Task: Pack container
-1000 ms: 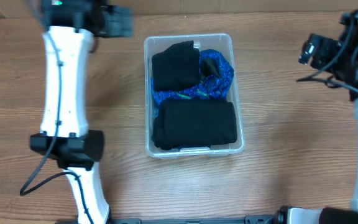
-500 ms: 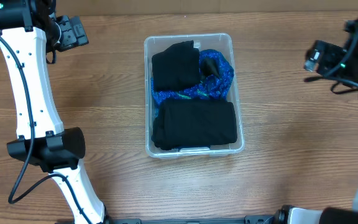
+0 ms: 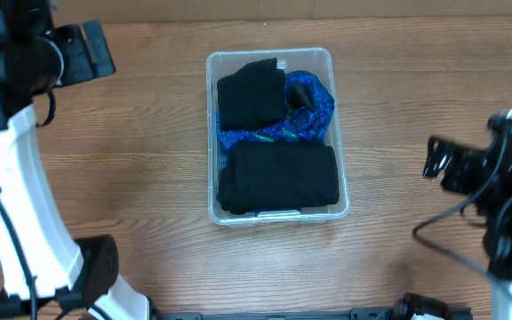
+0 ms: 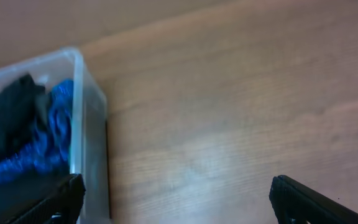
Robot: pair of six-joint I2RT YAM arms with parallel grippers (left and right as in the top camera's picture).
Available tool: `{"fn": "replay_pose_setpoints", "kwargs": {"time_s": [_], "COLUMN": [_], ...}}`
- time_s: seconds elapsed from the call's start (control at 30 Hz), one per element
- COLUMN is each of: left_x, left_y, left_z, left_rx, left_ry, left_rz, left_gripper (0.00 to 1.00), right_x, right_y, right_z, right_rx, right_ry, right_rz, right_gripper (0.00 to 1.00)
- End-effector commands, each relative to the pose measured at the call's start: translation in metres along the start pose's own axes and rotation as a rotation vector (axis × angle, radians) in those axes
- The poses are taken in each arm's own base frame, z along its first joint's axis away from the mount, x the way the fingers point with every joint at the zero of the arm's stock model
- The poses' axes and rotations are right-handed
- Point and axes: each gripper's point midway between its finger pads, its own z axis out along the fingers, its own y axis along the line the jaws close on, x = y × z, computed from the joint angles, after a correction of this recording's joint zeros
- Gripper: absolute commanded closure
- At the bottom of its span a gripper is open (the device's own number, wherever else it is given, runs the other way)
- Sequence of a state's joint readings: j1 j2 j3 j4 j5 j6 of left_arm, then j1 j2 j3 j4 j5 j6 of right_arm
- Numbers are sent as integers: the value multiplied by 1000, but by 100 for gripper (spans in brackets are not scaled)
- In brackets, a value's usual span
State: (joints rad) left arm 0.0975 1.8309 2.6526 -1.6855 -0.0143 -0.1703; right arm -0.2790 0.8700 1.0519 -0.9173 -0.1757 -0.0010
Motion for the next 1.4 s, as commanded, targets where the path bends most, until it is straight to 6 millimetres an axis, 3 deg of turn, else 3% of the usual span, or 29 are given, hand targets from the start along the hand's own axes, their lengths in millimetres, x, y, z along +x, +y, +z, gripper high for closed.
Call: {"fn": "replay_pose_setpoints", "kwargs": {"time_s": [0.0,0.1,0.23,0.43,0.6,0.67,0.8,0.97,1.03,1.2,1.37], "left_x": [1,1,8,56,89,94,114,159,185,209,240], "left_y": [-9,-8,-7,6,16,7,12,14,22,49,54], "left_z": [-21,-27,-15,31,41,37,25,17,15,13,28], "left_rx": [52,51,42,-32,-68,0,13,70,55,-57,-60], "left_ry": [-41,-53,-6,230,319,275,161,13,-72,-218,-162], "left_rz": [49,53,48,-14,17,56,91,177,173,125,128], "left_gripper": [0,0,0,0,0,0,0,0,0,0,0], "right_x": [23,32,33,34,34,34,34,34,36,41,49], "right_y": [-4,-4,-5,-5,-5,-6,-7,-8,-8,-10,-11], "right_z": [-3,-3,0,0,0,0,1,4,7,12,18], "right_rx": [15,15,16,17,17,21,27,28,30,32,36], "right_ry": [-14,-13,0,2,1,1,4,15,28,61,109], "right_rz": [5,24,26,26,26,26,27,29,31,37,46], "right_gripper": [0,0,0,0,0,0,0,0,0,0,0]}}
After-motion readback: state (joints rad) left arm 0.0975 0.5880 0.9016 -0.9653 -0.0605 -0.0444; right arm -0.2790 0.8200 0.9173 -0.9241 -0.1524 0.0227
